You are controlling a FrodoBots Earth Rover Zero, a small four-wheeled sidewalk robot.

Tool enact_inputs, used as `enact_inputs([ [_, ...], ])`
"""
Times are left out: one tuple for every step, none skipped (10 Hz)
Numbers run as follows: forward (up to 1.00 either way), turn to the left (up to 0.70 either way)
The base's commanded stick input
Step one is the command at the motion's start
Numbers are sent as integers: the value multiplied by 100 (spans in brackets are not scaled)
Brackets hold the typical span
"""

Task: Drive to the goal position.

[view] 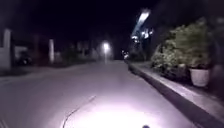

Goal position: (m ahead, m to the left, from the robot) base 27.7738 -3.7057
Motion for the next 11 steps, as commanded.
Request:
enact_inputs([
  [70,1],
  [70,1],
  [70,1],
  [70,1],
  [70,1],
  [70,1],
  [70,1],
  [70,1],
  [70,1],
  [70,1],
  [70,1],
])
